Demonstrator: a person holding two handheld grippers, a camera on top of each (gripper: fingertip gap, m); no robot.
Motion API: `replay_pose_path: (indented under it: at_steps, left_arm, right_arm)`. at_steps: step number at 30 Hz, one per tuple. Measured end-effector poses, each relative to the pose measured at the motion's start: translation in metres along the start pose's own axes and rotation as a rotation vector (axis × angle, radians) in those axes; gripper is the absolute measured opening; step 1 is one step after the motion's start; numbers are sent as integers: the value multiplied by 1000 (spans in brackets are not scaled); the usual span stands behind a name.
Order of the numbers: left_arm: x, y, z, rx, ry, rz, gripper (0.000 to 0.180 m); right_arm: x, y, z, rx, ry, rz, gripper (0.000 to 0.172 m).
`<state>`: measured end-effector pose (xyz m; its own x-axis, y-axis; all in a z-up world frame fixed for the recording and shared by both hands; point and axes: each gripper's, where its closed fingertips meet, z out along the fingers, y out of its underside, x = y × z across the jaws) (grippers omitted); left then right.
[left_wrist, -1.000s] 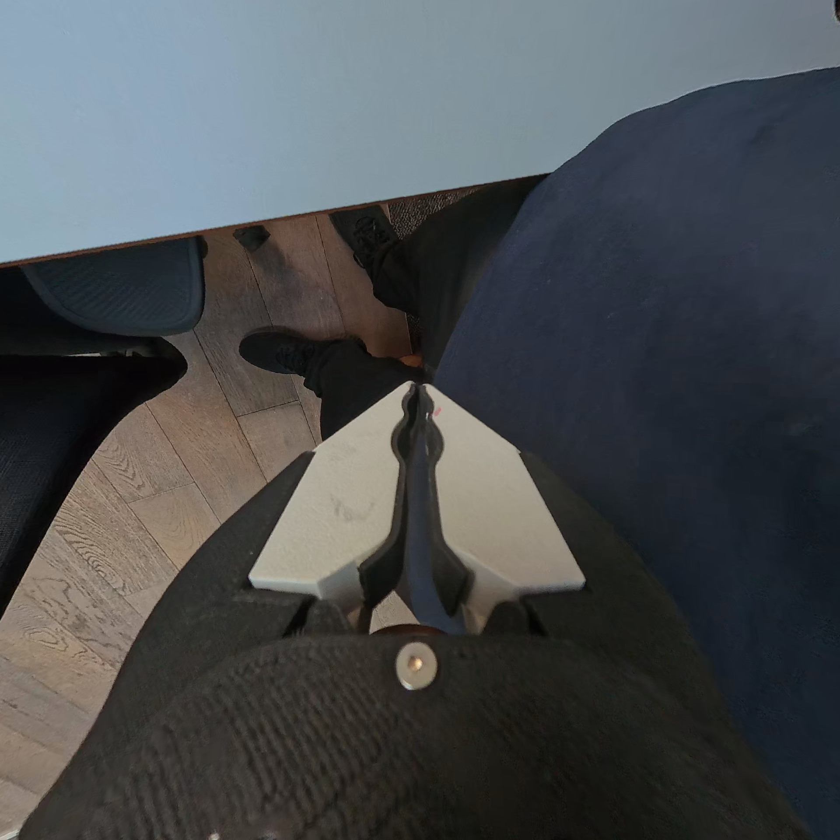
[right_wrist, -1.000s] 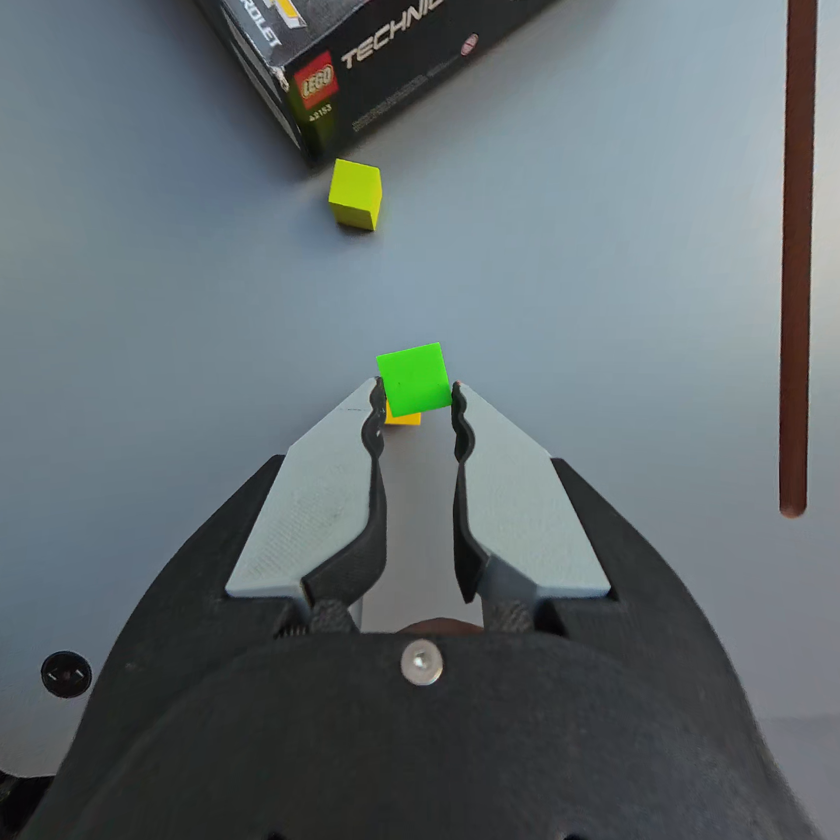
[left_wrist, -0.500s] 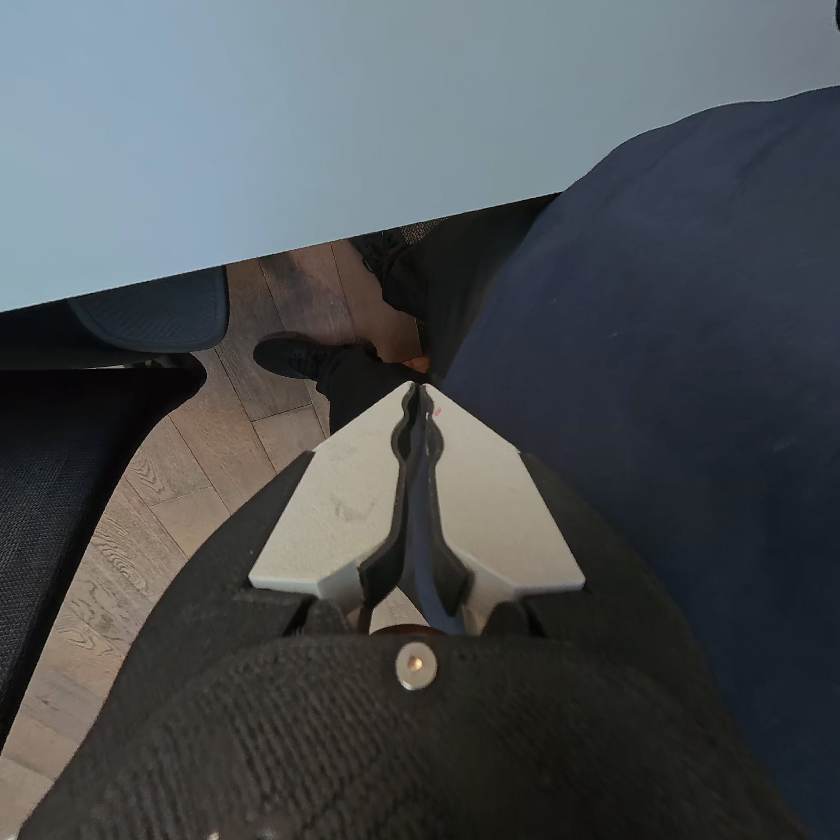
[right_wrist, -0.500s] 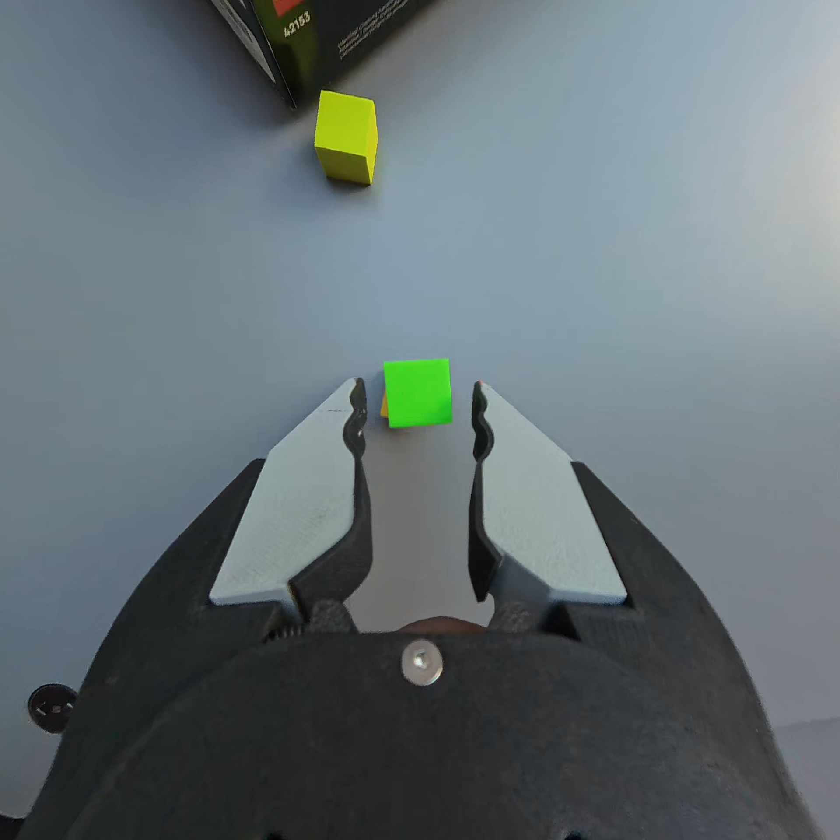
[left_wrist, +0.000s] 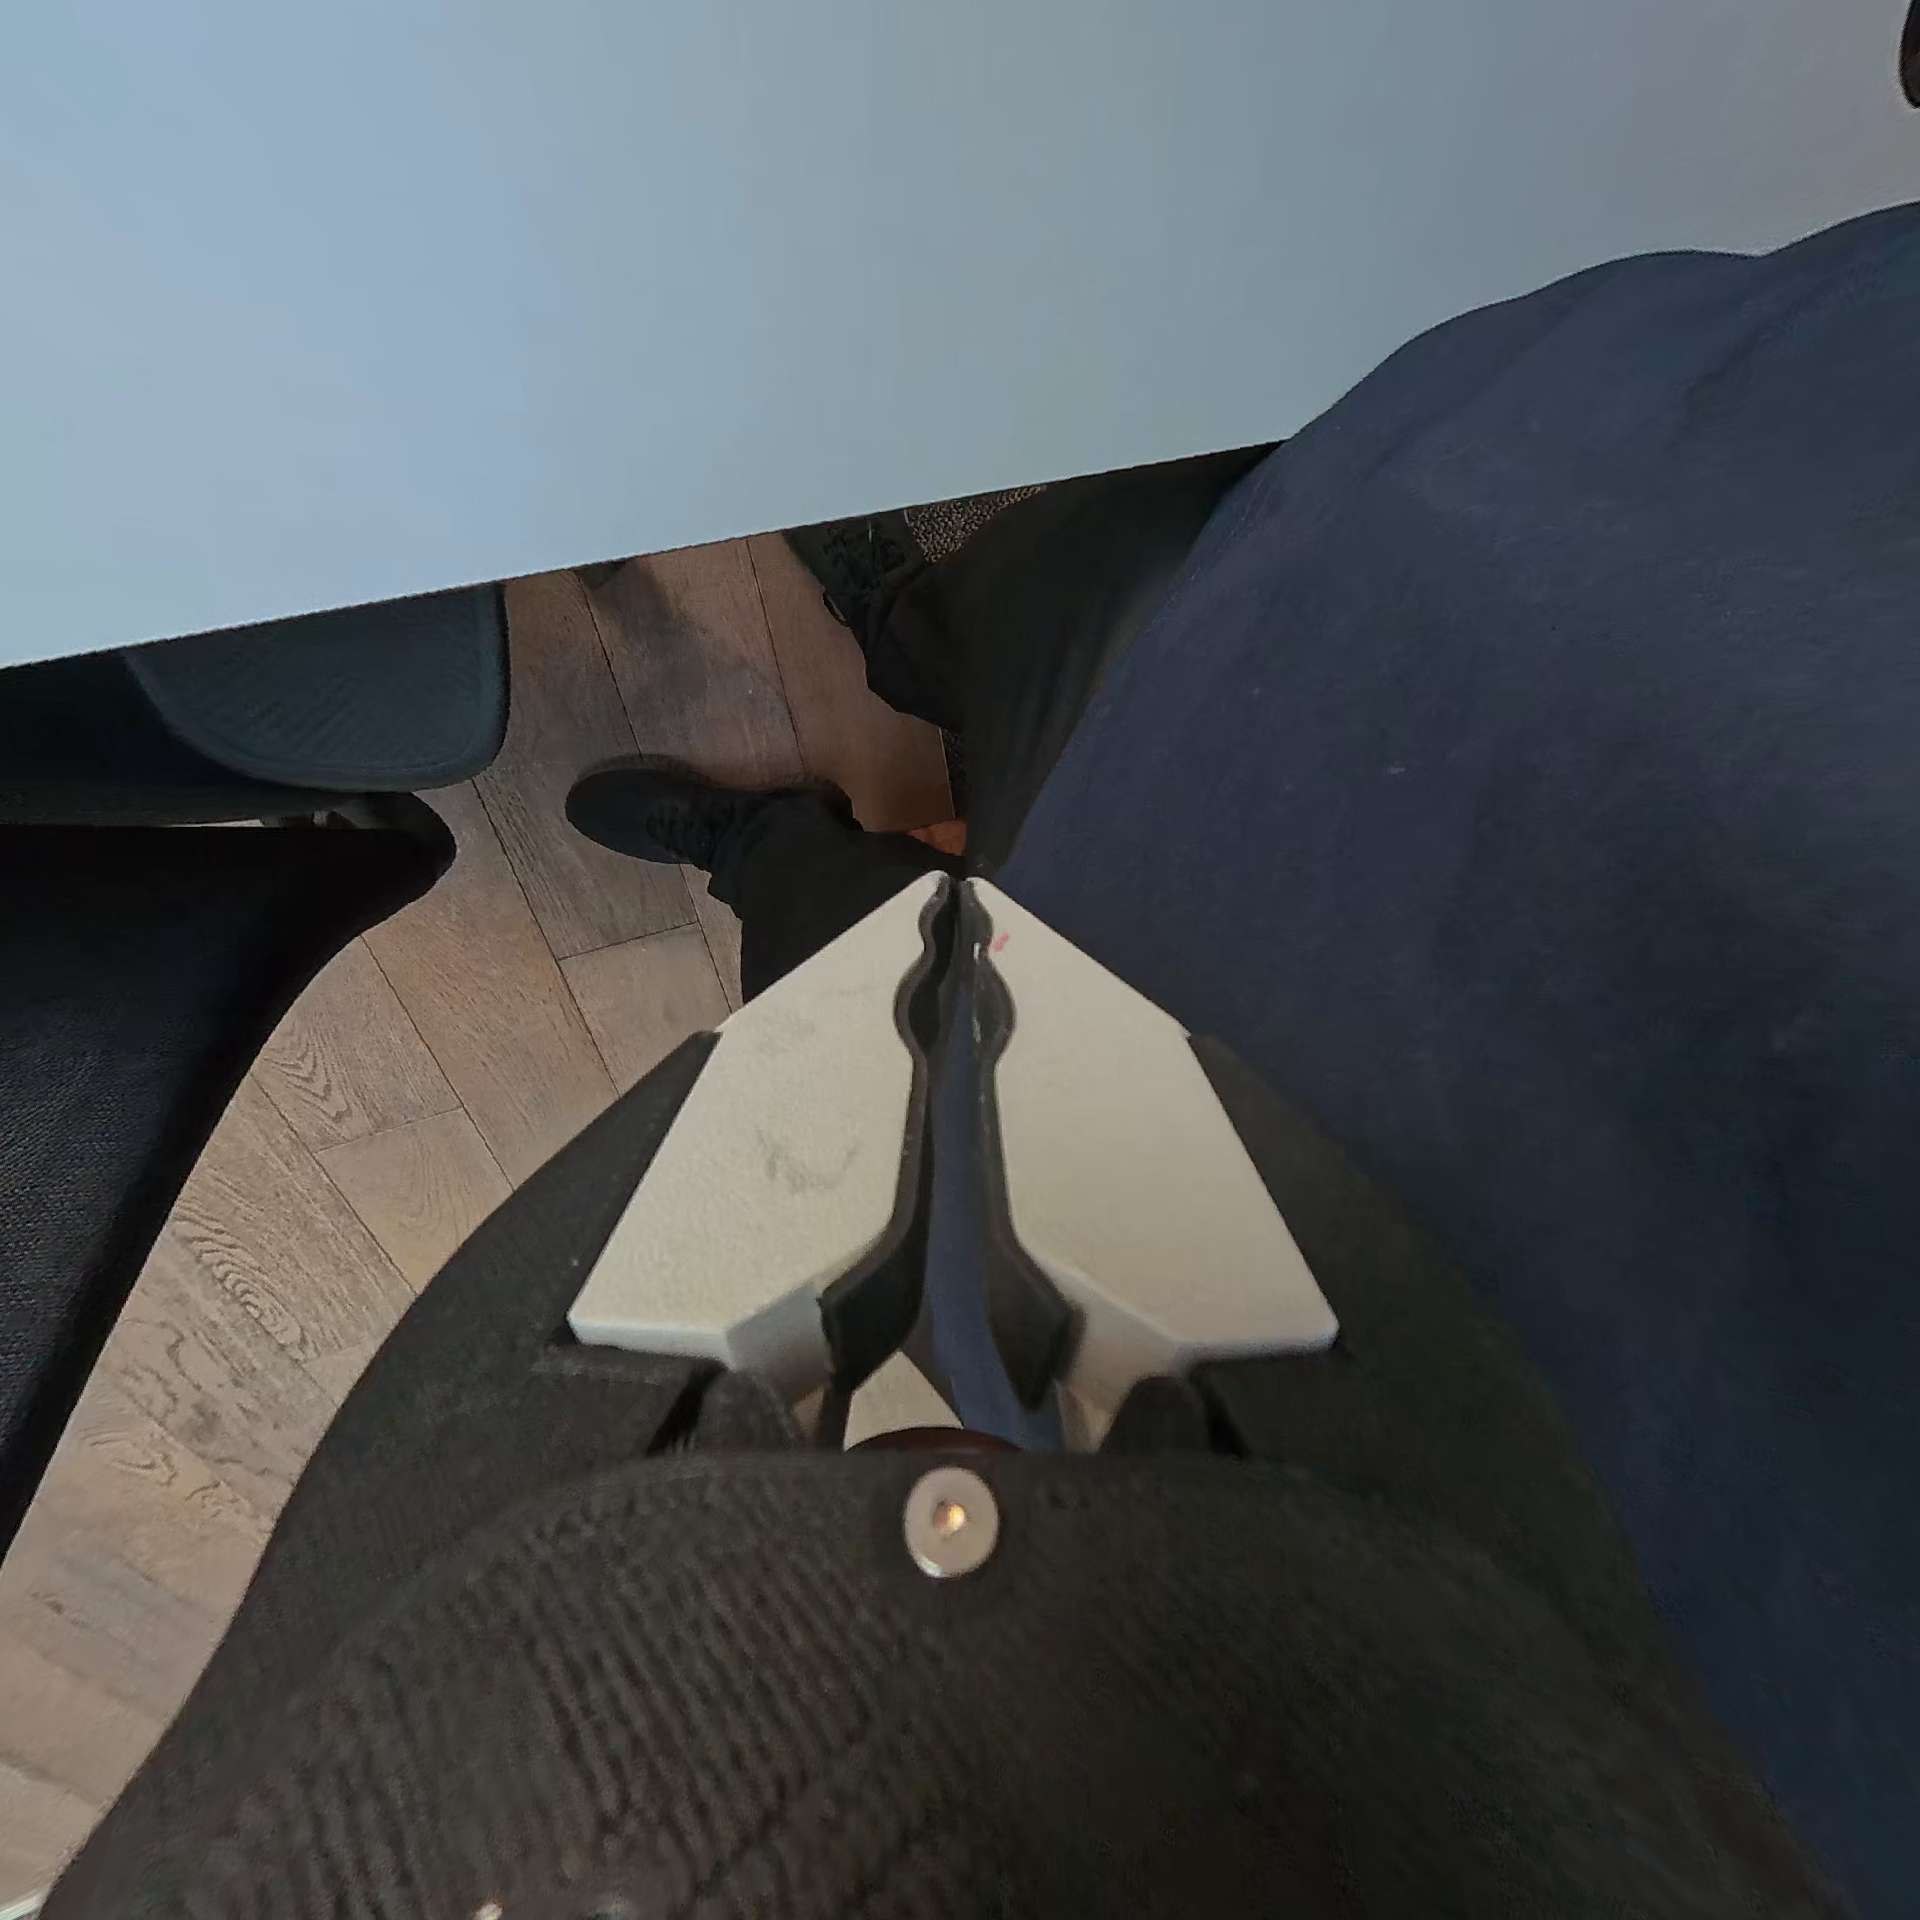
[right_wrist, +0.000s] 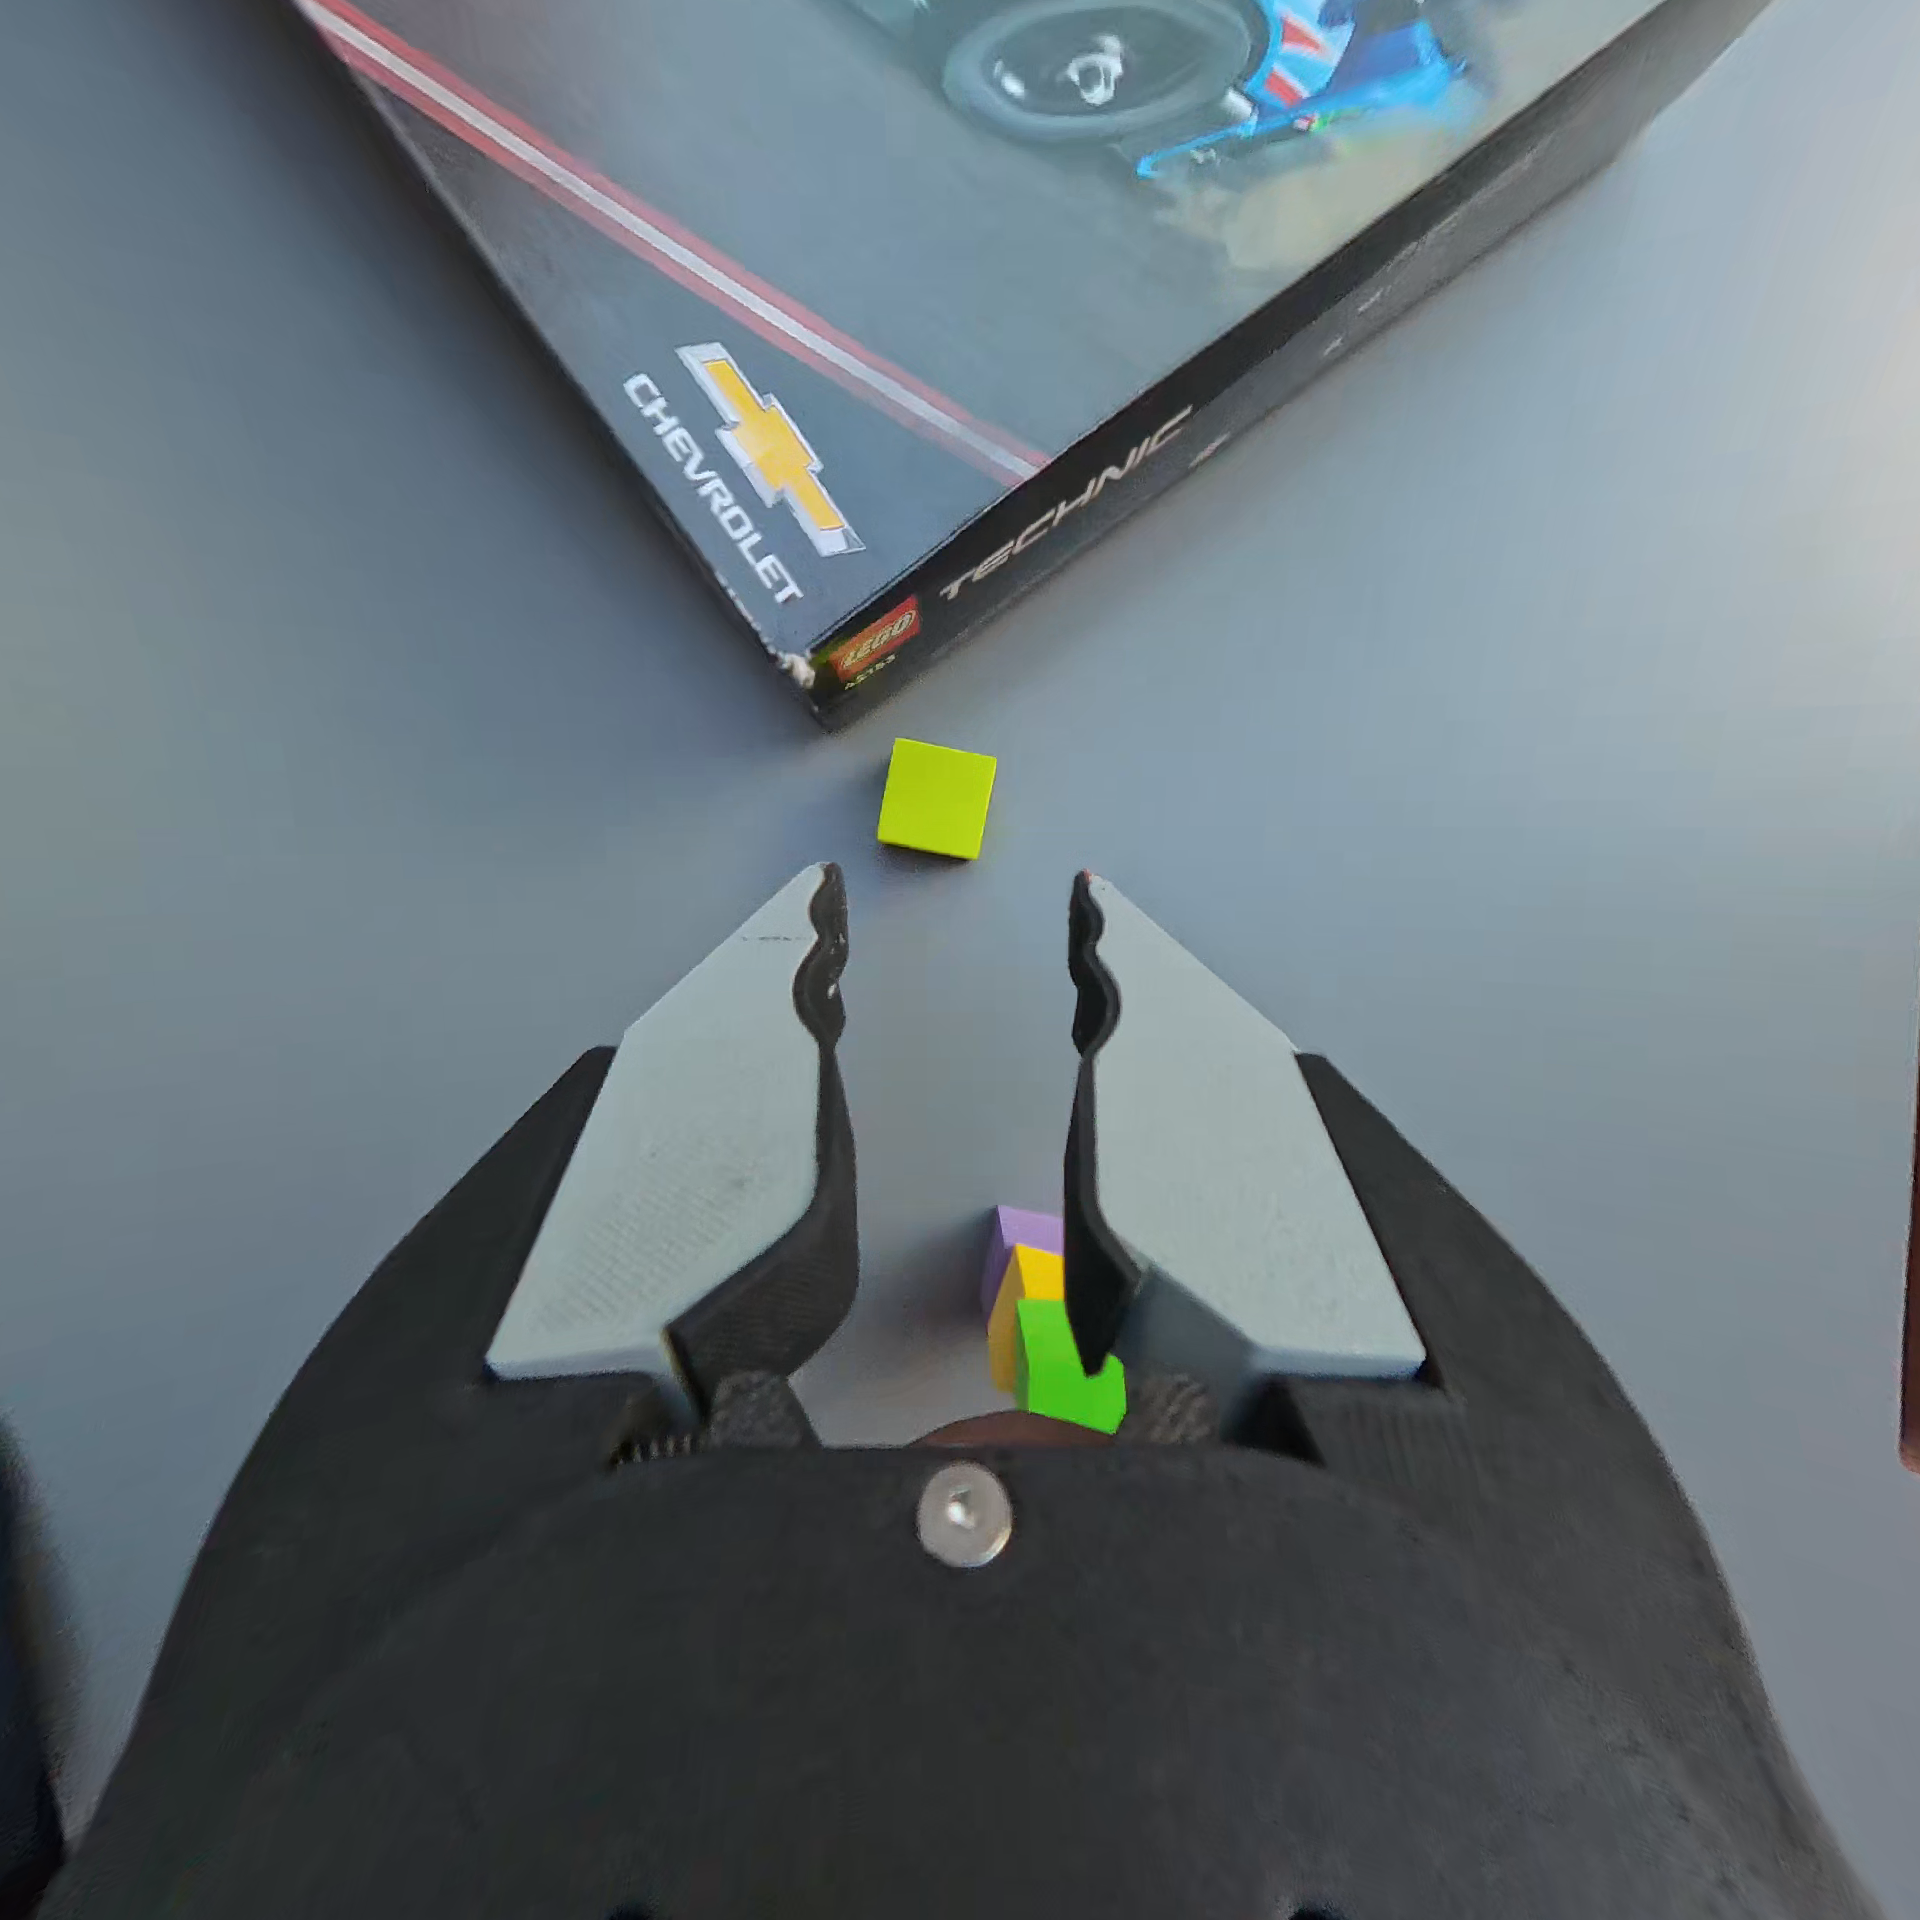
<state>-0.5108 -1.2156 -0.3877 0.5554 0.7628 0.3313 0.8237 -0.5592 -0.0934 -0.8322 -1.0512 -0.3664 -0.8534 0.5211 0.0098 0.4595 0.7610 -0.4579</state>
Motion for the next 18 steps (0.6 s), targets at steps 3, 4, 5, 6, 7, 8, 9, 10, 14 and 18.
replay_pose_path:
  at_steps: [3, 4, 5, 6, 7, 8, 9, 10, 14, 18]
  left_arm:
    - [-3, 4, -2, 1, -6, -15, 0]
    - [-4, 6, -2, 0, -8, -20, 0]
    - [-4, 7, -2, 2, -7, -26, 0]
    - [-4, 9, -2, 3, -4, -32, 0]
    - [-4, 10, -2, 3, -3, -36, 0]
    - [-4, 12, -1, 3, -3, -38, 0]
    - [-3, 13, -1, 3, -2, -39, 0]
    - [-3, 14, 0, 2, 2, -40, 0]
    - [-2, 15, 1, -3, 6, -28, 0]
    - [-8, 11, -3, 17, 4, -31, 0]
  right_arm:
    - [1, 1, 26, -109, 15, 42, 42]
    - [3, 2, 33, -138, 29, 41, 41]
    - [3, 5, 40, -163, 25, 40, 40]
    - [1, 8, 46, -193, 8, 46, 41]
    - [-1, 11, 51, -214, -5, 54, 41]
    - [-2, 13, 56, -228, -12, 58, 40]
    - [-3, 16, 61, -247, -16, 60, 39]
    - [-5, 18, 65, -267, -22, 61, 37]
    - [-3, 19, 66, -299, 8, 35, 27]
    - [5, -8, 13, -133, 22, 75, 27]
